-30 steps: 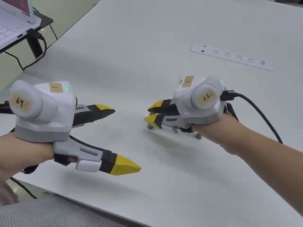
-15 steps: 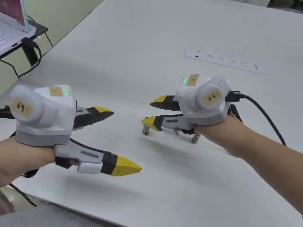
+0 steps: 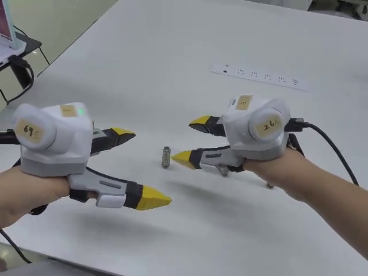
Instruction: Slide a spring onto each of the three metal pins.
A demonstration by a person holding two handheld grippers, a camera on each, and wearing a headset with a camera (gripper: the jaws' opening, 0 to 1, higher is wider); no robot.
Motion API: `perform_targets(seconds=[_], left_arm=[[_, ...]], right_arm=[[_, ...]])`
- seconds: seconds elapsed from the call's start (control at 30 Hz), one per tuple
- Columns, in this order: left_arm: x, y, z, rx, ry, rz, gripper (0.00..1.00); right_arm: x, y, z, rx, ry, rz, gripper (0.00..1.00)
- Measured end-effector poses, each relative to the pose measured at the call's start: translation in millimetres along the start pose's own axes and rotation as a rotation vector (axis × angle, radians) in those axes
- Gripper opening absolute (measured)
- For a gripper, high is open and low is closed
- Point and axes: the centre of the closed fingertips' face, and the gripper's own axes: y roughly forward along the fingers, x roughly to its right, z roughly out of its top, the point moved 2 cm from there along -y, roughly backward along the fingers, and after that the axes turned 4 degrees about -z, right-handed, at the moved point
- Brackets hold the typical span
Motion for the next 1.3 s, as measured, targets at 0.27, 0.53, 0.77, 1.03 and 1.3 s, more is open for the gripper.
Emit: perform_targets(seconds=[0.27,0.53,0.77,1.03,1.3], left_arm=[[-4.3,1.7,5.4,0.021,-0.004,0.025,0.95],[-5.8,2.6,9.8,0.030,-0.003,0.037,0.95],[-3.7,4.0,14.3,0.049,0.000,0.043,0.98],[-1.5,3.8,18.3,0.068,0.003,0.029,0.98],[1.7,-0.6,20.6,0.075,0.012,0.022,0.98]], right_arm=[[4.2,-24.1,-2.4,0.034,0.058,-0.042,0.61],[10.8,-50.4,-16.0,0.053,0.109,-0.098,0.77],[17.7,-77.1,-23.4,0.103,0.199,-0.161,0.88],[20.7,-103.5,-49.3,0.101,0.264,-0.214,0.99],[18.0,-138.7,-67.0,0.174,0.396,-0.284,0.99]])
